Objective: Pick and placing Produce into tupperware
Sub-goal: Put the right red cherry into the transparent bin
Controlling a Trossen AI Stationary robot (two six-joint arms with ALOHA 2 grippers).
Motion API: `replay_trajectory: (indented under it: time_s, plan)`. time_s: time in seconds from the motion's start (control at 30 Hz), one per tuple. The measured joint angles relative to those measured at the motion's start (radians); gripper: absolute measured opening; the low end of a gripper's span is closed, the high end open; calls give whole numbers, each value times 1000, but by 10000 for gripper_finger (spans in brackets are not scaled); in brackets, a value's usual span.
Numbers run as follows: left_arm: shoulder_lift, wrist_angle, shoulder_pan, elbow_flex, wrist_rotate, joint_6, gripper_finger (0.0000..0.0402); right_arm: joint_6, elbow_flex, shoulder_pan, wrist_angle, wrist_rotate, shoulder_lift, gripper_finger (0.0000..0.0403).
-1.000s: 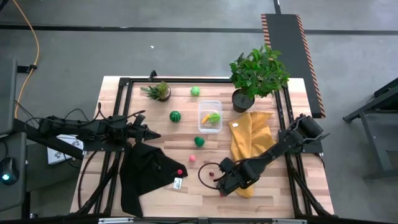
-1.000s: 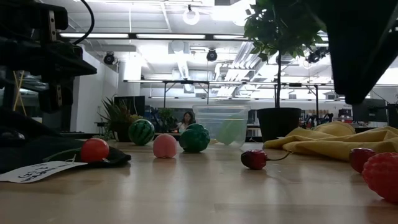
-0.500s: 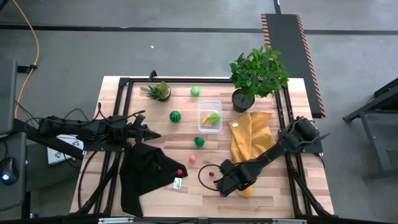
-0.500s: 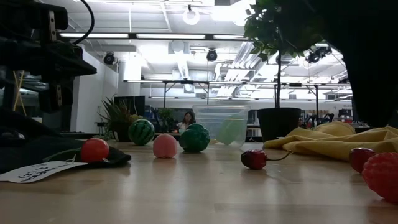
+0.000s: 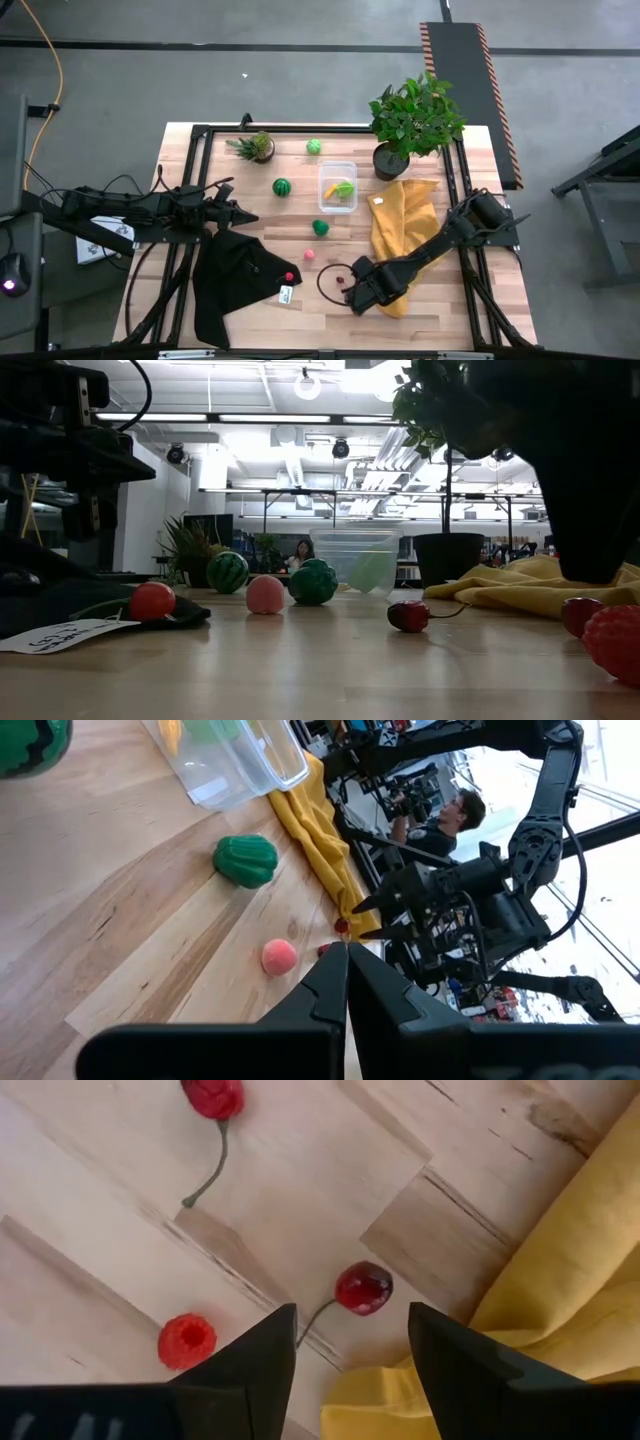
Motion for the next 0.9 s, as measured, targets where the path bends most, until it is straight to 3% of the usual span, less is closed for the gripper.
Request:
replay_trajectory:
  time_s: [0.9]
  plan:
    - [0, 0, 0, 0, 0, 0, 1, 394, 0, -10, 5, -8, 1, 185]
